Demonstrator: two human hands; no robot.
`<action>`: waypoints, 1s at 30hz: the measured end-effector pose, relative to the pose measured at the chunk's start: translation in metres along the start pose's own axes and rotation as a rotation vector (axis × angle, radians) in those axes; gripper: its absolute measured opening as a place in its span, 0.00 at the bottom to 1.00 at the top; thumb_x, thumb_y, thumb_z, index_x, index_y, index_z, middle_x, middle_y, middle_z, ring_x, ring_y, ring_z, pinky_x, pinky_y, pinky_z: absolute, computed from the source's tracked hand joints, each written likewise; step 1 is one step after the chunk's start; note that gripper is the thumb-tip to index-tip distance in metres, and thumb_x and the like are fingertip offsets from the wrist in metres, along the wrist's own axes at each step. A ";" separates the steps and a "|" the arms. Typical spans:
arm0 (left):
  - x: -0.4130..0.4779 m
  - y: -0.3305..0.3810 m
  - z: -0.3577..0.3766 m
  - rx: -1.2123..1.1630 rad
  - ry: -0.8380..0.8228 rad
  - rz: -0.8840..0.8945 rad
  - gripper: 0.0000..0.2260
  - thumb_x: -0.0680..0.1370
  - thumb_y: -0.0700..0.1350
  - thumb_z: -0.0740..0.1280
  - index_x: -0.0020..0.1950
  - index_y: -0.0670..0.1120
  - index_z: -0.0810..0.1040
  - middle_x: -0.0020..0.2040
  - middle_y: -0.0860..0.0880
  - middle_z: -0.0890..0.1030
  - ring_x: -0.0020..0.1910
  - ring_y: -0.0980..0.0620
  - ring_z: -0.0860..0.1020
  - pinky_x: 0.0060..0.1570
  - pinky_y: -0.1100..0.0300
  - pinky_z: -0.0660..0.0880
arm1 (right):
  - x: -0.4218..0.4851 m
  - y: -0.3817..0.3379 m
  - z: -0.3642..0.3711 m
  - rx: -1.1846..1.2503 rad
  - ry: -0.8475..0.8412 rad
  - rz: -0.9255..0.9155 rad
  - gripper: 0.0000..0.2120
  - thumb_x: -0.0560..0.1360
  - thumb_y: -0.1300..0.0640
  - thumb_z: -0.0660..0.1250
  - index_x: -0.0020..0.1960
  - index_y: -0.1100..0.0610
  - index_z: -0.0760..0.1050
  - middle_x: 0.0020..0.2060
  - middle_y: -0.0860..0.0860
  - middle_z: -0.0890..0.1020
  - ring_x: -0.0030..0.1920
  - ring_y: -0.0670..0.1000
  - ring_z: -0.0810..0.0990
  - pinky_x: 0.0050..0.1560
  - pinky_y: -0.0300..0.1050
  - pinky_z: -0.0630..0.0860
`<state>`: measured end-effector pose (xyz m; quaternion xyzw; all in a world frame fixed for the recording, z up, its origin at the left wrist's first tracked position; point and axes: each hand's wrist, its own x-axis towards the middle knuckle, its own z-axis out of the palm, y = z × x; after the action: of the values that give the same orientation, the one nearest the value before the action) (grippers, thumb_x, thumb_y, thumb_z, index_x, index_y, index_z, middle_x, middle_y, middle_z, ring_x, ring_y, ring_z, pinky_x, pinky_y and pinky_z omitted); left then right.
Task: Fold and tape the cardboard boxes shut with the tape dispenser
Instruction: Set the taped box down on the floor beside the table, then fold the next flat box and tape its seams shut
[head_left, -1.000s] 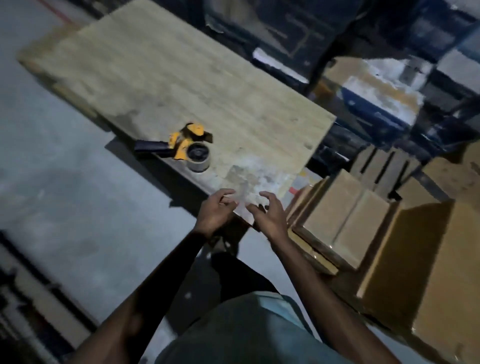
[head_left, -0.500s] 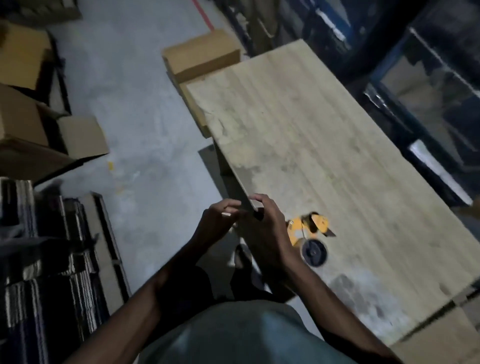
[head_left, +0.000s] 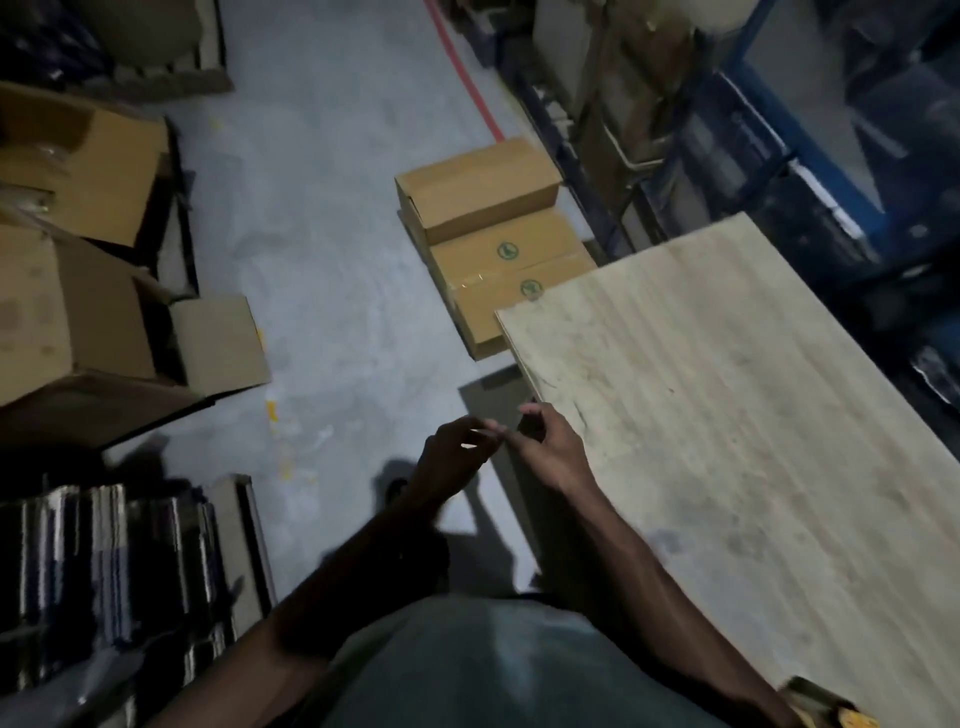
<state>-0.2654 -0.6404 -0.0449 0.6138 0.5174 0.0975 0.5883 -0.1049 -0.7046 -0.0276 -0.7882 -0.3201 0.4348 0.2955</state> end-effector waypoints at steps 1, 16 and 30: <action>0.017 0.004 -0.021 -0.001 -0.001 -0.006 0.09 0.74 0.55 0.74 0.53 0.56 0.84 0.45 0.54 0.88 0.42 0.57 0.84 0.51 0.56 0.78 | 0.012 -0.018 0.009 0.034 0.007 0.035 0.26 0.75 0.39 0.74 0.69 0.48 0.75 0.61 0.44 0.76 0.59 0.46 0.75 0.58 0.43 0.73; 0.303 0.080 -0.229 -0.014 -0.072 -0.044 0.09 0.79 0.48 0.74 0.59 0.50 0.85 0.44 0.52 0.87 0.40 0.59 0.84 0.36 0.70 0.73 | 0.272 -0.189 0.056 0.176 0.155 0.176 0.21 0.76 0.46 0.75 0.67 0.50 0.76 0.58 0.46 0.76 0.52 0.49 0.77 0.54 0.46 0.75; 0.606 0.212 -0.295 0.156 -0.192 -0.114 0.05 0.79 0.49 0.73 0.54 0.59 0.83 0.46 0.51 0.87 0.48 0.50 0.85 0.44 0.59 0.76 | 0.569 -0.312 0.001 0.269 0.155 0.331 0.22 0.76 0.43 0.74 0.65 0.50 0.76 0.64 0.48 0.77 0.60 0.50 0.77 0.55 0.42 0.69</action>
<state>-0.0994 0.0454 -0.0813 0.6337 0.4989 -0.0358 0.5902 0.0543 -0.0775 -0.0781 -0.8145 -0.1017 0.4542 0.3464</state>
